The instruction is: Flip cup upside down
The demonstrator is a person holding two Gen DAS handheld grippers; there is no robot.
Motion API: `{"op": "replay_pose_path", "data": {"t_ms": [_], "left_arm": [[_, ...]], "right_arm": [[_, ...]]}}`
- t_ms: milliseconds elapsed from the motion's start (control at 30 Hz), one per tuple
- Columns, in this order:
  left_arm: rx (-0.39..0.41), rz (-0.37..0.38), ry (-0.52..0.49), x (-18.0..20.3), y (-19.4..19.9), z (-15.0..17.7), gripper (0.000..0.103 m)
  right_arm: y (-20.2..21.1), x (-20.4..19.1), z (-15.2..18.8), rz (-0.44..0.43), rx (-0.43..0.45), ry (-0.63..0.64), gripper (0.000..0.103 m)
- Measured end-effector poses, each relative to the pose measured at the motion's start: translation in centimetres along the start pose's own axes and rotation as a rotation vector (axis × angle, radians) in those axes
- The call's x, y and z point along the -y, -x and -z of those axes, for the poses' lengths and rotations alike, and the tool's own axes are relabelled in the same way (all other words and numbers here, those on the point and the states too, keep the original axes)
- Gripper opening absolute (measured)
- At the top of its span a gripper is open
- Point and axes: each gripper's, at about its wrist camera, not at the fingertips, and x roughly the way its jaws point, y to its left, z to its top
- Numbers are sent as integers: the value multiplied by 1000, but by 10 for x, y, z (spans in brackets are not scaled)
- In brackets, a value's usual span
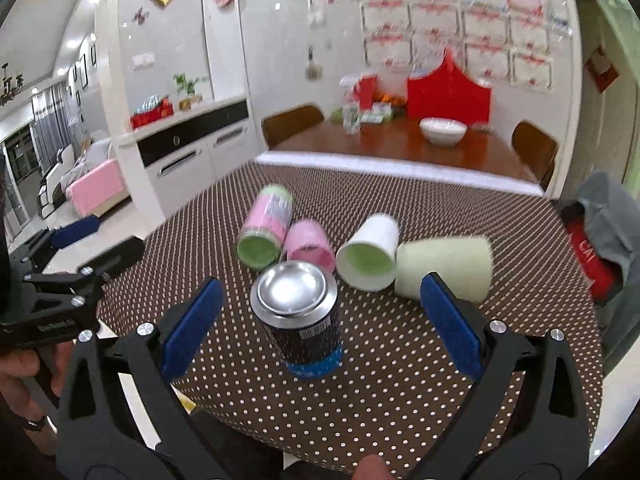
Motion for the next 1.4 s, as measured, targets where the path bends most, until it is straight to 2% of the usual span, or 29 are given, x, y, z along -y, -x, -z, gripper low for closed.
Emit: {"op": "replay_pose_path", "data": {"t_ms": [133,267,533,1400], "left_arm": [[33,-12,-27,11,12,-1,99],[81,-13,-12,17,29,-3,99],[146,-28,1,25,57,-1,99],[251,-58,23,22,103,20,99]], "right_arm": [[23,-2,2,37,75,-32,97],[44,-4,1,104,153,-41,97],[75,-15,5,202,248,-35,97],[104,-30,21,220,283,-64,97]]}}
